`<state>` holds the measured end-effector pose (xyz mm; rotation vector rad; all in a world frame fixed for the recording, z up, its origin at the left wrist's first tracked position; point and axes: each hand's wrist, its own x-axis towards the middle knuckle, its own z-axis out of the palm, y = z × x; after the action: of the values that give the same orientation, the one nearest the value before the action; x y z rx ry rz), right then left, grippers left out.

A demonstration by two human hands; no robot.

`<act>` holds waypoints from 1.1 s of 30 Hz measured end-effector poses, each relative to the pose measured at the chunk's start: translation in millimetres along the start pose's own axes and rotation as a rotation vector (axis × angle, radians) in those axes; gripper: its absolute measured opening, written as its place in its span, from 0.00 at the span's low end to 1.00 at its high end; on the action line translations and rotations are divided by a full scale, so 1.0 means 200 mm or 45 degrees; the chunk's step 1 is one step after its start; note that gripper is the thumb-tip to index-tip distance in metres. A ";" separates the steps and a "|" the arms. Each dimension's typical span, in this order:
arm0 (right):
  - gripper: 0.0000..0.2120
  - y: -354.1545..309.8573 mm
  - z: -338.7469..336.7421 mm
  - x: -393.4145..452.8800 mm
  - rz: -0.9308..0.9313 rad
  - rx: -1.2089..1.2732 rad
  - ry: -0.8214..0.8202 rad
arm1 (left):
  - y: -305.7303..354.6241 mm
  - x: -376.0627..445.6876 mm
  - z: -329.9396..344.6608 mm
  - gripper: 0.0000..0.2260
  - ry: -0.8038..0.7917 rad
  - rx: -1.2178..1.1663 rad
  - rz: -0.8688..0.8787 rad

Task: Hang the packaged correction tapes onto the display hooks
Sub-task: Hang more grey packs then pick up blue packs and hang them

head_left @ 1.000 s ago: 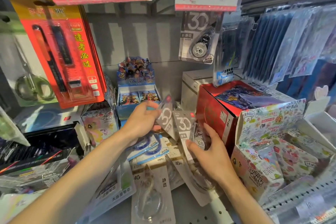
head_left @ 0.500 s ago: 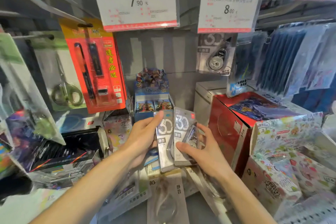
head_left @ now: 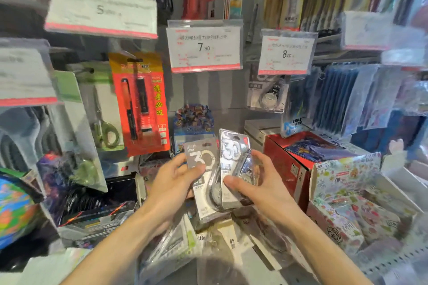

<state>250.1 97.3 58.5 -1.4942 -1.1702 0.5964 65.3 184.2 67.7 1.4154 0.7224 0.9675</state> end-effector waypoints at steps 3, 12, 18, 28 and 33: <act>0.36 -0.11 -0.09 -0.04 -0.055 -0.062 0.048 | 0.09 -0.03 0.03 0.12 0.001 -0.033 0.072; 0.44 -0.23 -0.48 -0.08 -0.265 -0.117 0.048 | 0.28 -0.09 0.33 0.12 -0.038 -0.006 0.222; 0.45 -0.16 -0.87 -0.05 -0.370 -0.101 -0.030 | 0.32 -0.09 0.72 0.11 0.017 0.113 0.316; 0.49 -0.04 -1.35 0.09 -0.438 0.027 -0.183 | 0.40 -0.11 1.25 0.10 0.293 0.286 0.263; 0.36 -0.02 -1.36 0.12 -0.408 0.107 -0.270 | 0.44 -0.15 1.27 0.11 0.394 0.438 0.280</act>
<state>490.6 -0.3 144.4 -1.1606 -1.4945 0.5843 264.5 29.7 166.0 1.6888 1.0140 1.2979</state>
